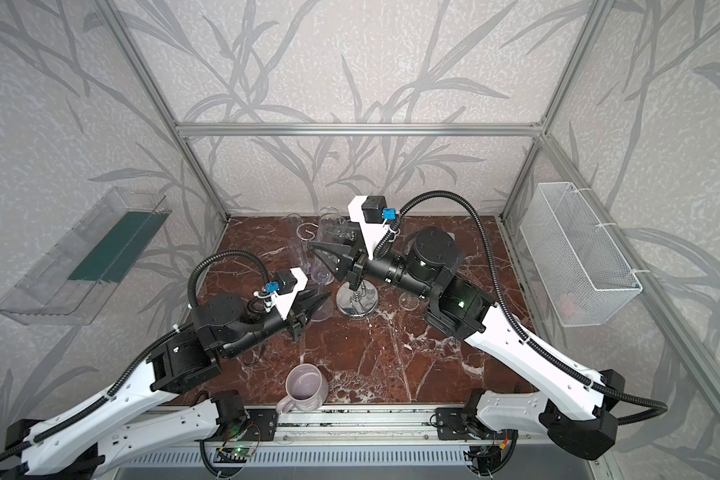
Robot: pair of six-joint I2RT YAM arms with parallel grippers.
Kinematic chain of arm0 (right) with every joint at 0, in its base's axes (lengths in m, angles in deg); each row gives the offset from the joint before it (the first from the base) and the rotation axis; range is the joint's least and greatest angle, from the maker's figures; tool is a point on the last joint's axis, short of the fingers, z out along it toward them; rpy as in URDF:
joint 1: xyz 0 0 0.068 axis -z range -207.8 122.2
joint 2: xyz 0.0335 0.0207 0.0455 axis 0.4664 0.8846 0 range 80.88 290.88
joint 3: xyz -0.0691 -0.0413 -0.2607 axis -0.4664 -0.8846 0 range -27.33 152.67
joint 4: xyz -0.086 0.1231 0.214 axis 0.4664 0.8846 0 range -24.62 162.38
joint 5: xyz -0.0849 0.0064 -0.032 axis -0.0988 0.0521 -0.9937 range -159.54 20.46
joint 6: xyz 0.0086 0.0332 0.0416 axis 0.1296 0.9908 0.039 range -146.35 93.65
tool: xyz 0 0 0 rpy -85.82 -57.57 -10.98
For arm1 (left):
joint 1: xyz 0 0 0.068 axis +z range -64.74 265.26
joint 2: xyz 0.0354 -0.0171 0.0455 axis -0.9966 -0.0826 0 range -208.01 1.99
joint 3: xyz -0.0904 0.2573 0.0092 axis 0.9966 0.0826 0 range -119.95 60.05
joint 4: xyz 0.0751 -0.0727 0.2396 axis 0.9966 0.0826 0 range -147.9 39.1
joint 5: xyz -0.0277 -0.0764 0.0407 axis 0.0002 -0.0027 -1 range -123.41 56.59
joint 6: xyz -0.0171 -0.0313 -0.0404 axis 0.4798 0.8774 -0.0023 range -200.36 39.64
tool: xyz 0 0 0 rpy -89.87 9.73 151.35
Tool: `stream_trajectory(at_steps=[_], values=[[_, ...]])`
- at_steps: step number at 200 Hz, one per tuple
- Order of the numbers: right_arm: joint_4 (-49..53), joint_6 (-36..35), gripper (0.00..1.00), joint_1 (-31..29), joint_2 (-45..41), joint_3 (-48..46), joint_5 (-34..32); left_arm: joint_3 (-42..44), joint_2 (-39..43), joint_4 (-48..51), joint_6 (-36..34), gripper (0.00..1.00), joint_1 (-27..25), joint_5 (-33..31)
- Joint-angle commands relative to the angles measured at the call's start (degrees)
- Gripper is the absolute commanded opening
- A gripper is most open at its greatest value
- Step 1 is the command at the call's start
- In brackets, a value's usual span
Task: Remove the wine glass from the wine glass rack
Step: 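Open the right gripper and draw it back while the left holds the glass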
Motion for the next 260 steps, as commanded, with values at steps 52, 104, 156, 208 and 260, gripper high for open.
stream_trajectory(at_steps=[52,104,156,208,260], values=[[-0.40,-1.83,0.29,0.60,-4.89,-4.81,-1.78,2.15,3.58,-3.39,-0.04,0.53,-0.18,-2.35],[6.00,-5.34,0.28,0.78,-13.17,-11.62,-5.41,4.88,5.83,-9.00,0.17,0.54,-0.18,-7.63],[11.59,-8.20,0.27,0.87,-24.18,-22.11,-13.83,7.11,7.69,-11.38,1.13,0.54,-0.18,-11.14],[10.04,-12.21,0.25,0.94,-32.83,-35.88,-24.67,7.59,8.01,-11.25,1.30,0.54,-0.18,-12.28],[1.83,-15.56,0.25,1.65,-33.29,-47.81,-29.41,7.79,8.01,-11.07,1.33,0.54,-0.18,-12.99]])
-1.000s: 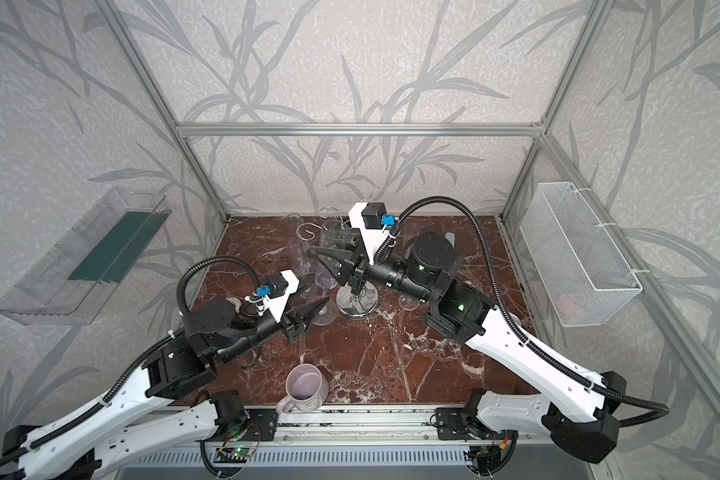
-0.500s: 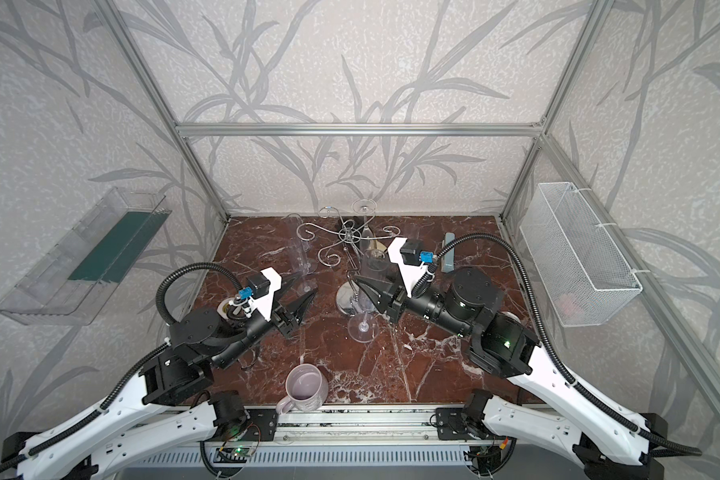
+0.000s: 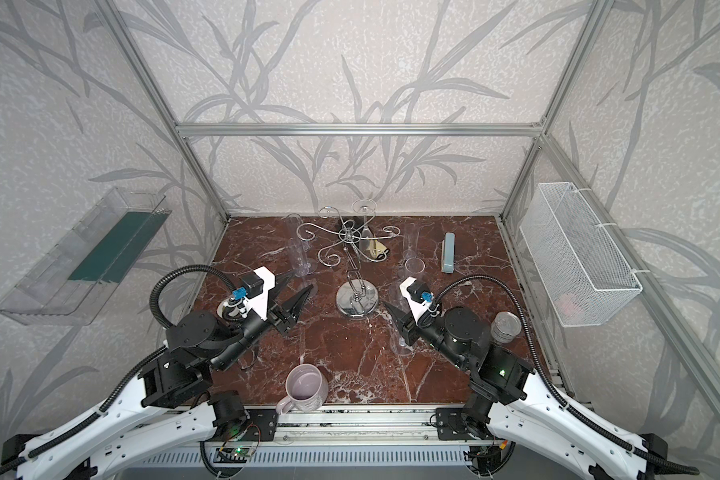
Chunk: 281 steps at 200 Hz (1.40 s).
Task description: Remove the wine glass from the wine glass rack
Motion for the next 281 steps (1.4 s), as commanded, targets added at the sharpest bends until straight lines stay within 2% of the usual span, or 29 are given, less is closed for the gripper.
stream_trajectory(at_steps=[1,33,95,195,281], values=[[-7.87,-2.74,0.25,0.76,-0.63,-3.96,-3.88,0.62,0.55,-1.19,0.27,0.54,-0.16,-1.21],[-16.94,-2.83,0.24,3.02,-0.38,-10.94,-5.96,0.56,0.56,-1.04,0.08,0.54,-0.16,-1.75],[-29.63,-1.27,0.23,9.82,6.99,-15.50,-1.36,0.45,-0.12,-1.23,0.24,0.54,-0.13,-1.56],[-38.92,0.30,0.23,16.23,16.99,-16.60,2.93,-0.14,-0.89,-0.88,0.61,0.54,-0.16,-1.65],[-39.15,1.77,0.23,19.46,17.04,-19.20,4.05,-1.13,-2.45,-1.10,0.35,0.54,-0.16,-1.20]])
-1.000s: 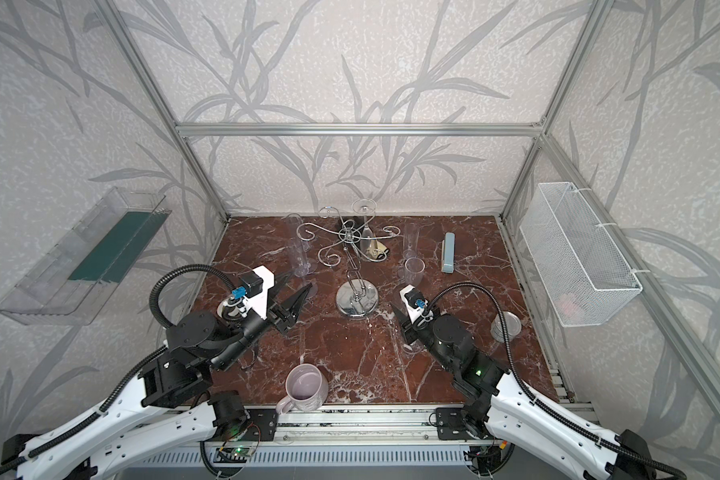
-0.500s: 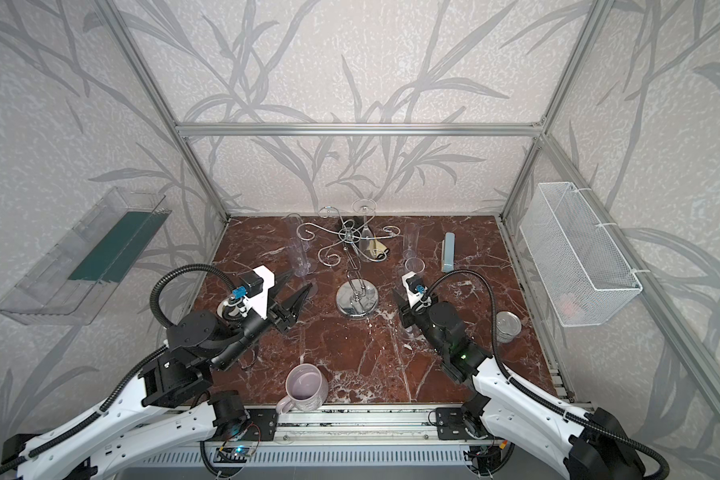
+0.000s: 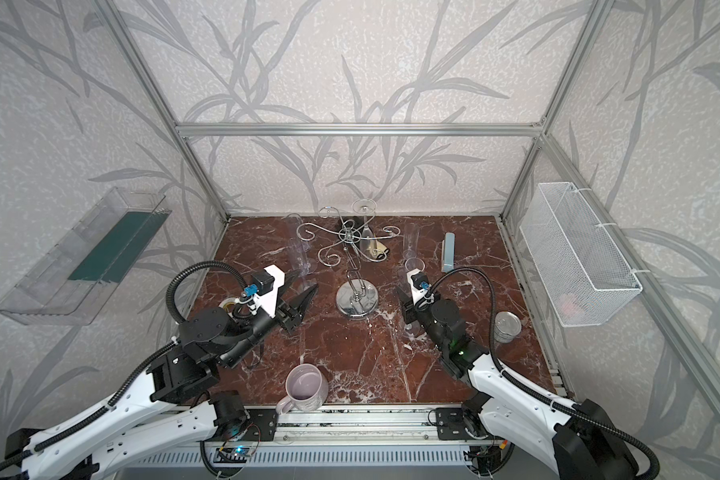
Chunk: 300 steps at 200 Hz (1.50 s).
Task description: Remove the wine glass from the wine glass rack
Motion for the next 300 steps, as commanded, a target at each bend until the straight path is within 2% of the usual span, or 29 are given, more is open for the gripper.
stream_trajectory(at_steps=[1,36,77,191,264,300], values=[[-1.73,1.16,0.23,0.78,-0.67,-1.14,0.85,-1.13,-0.20,-1.12,0.21,0.54,-0.16,-0.18],[-0.80,1.23,0.26,1.23,-1.15,-1.57,1.35,-1.51,-0.72,-1.24,0.08,0.54,-0.16,0.17],[0.02,1.50,0.34,1.42,-2.00,-2.12,1.34,-1.66,-0.80,-1.23,0.00,0.54,-0.16,0.24],[4.23,1.02,0.66,1.51,-7.10,-2.57,2.43,-3.10,-1.40,-0.45,-2.22,0.55,-0.16,0.39],[10.39,-0.37,0.72,1.44,-12.71,0.74,4.91,-8.84,-4.40,1.46,-7.47,0.58,-0.01,1.12],[13.98,-1.10,0.74,1.45,-17.08,2.89,5.57,-13.70,-7.10,2.78,-13.29,0.62,0.02,1.03]])
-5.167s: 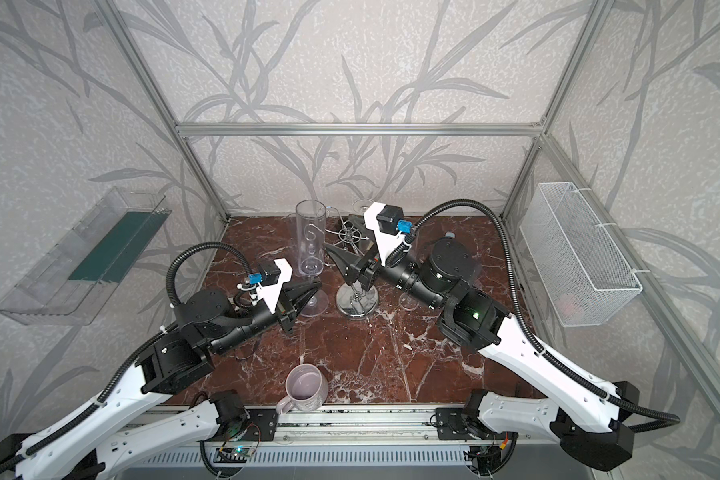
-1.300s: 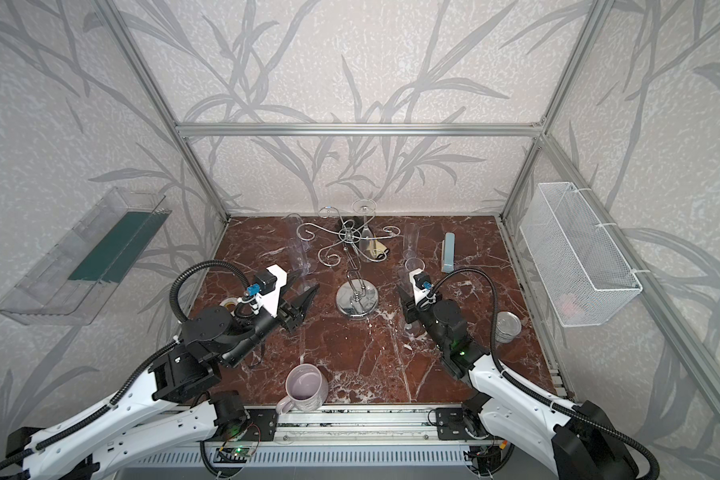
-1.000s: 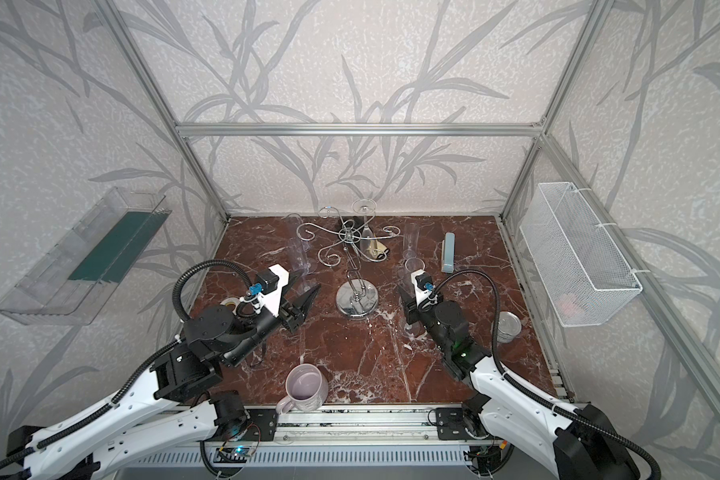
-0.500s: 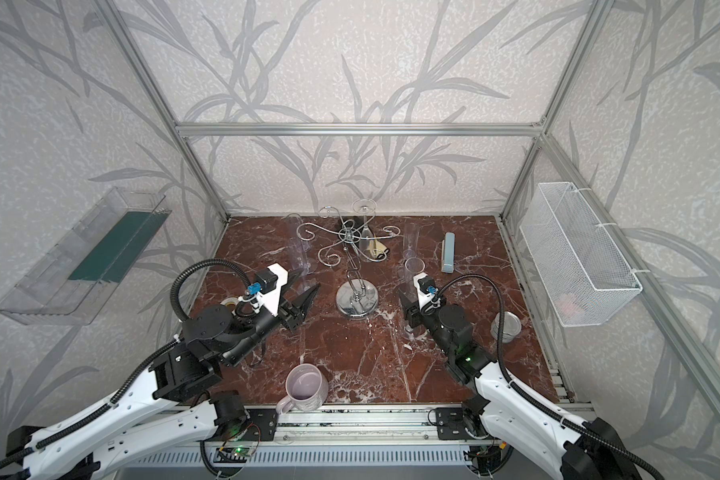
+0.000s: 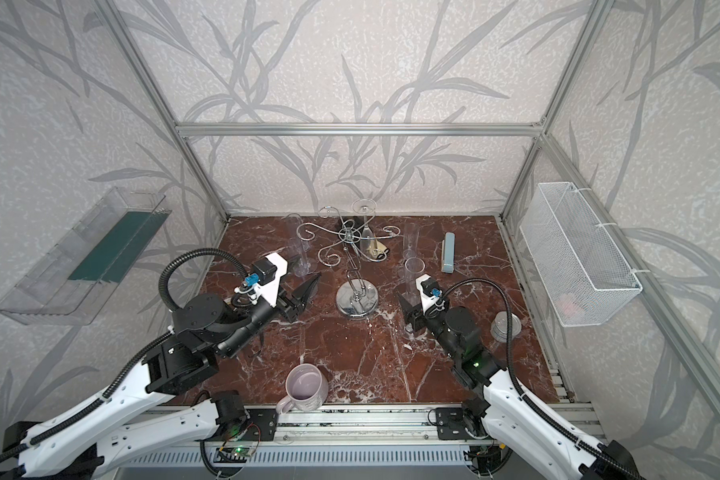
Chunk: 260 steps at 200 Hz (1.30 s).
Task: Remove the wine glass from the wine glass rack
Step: 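Raise the held glass with the left gripper up above the rack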
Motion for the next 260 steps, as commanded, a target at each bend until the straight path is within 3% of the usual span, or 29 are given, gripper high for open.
stream_trajectory(at_steps=[1,46,81,116,168,233,260], values=[[2.74,-1.10,0.74,0.15,-3.16,3.32,0.91,-3.98,-1.40,1.03,-5.88,0.62,0.07,0.43],[7.35,-0.83,0.75,0.18,-8.96,7.37,2.10,-11.16,-7.55,1.21,-15.36,0.64,3.00,-0.19],[11.47,0.24,0.75,0.12,-11.89,10.90,3.08,-18.48,-14.48,1.05,-17.65,0.65,11.34,4.61],[14.04,2.02,0.75,0.10,-13.35,12.89,3.63,-28.46,-24.32,5.28,-11.28,0.65,22.56,13.83],[20.65,4.50,0.75,0.16,-13.81,16.19,3.62,-52.15,-43.70,22.79,5.16,0.65,34.97,30.70],[25.18,6.95,0.75,0.17,-15.92,17.21,2.17,-76.79,-64.56,34.06,18.92,0.64,40.45,50.32],[27.29,6.97,0.75,0.16,-16.02,18.56,1.22,-80.49,-69.49,34.52,21.96,0.63,40.49,55.09]])
